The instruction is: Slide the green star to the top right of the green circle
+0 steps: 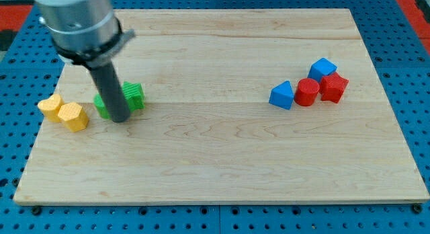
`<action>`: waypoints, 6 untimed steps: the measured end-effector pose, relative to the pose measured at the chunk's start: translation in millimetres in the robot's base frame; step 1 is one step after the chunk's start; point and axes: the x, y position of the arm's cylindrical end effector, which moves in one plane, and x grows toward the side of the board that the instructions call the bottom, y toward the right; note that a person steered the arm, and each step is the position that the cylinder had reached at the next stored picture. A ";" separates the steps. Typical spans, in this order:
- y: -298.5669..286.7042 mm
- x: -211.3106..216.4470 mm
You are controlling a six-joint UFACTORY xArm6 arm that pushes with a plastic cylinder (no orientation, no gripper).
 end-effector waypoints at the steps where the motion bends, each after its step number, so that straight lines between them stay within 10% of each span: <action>1: -12.8 -21.8; 2: -38.4 -57.7; 4: -3.0 7.7; 6: -20.6 -74.9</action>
